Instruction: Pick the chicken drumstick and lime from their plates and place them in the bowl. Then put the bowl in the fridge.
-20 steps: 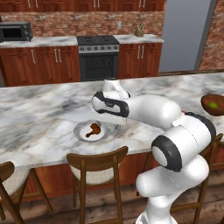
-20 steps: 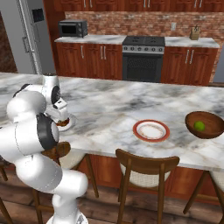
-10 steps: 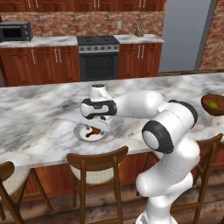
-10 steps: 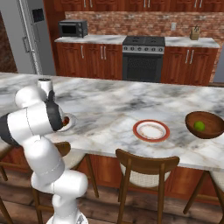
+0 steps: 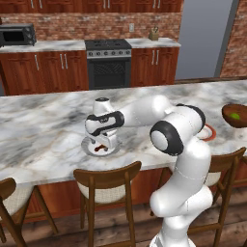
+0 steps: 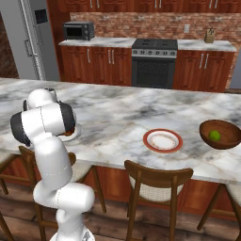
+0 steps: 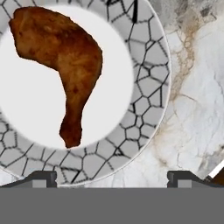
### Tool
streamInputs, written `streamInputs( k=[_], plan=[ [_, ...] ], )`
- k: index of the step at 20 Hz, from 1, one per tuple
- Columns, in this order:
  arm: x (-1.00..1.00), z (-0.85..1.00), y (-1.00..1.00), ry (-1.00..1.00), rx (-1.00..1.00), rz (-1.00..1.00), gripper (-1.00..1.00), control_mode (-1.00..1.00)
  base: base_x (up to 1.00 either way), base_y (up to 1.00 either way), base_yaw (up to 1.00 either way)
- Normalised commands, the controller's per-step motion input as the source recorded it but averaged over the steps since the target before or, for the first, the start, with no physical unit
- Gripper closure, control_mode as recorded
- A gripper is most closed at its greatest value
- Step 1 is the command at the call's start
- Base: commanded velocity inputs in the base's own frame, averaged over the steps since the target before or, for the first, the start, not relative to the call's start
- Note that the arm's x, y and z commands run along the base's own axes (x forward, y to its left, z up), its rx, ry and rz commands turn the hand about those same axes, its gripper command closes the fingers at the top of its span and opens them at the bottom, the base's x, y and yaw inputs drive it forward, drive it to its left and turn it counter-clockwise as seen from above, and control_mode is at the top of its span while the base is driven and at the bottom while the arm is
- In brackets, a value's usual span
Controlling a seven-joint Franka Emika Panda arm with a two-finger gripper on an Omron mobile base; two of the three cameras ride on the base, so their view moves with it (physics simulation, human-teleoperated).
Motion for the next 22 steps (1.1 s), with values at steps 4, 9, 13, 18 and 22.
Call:
streamInputs(
  k=[4,9,13,18,22],
  plan=[
    [0.09,-0.16,0.00,0.00,0.00,-0.01,-1.00,-1.00,0.00,0.00,0.00],
    [0.10,-0.12,-0.02,0.01,0.00,0.00,-1.00,-1.00,0.00,0.00,0.00],
    [0.23,-0.20,-0.11,0.07,0.00,0.00,-1.00,-1.00,0.00,0.00,0.00],
    [0.27,-0.19,-0.12,0.04,0.00,0.00,-1.00,-1.00,0.00,0.00,0.00],
    [0.34,-0.13,0.05,0.00,0.00,0.00,-1.00,-1.00,0.00,0.00,0.00]
  ],
)
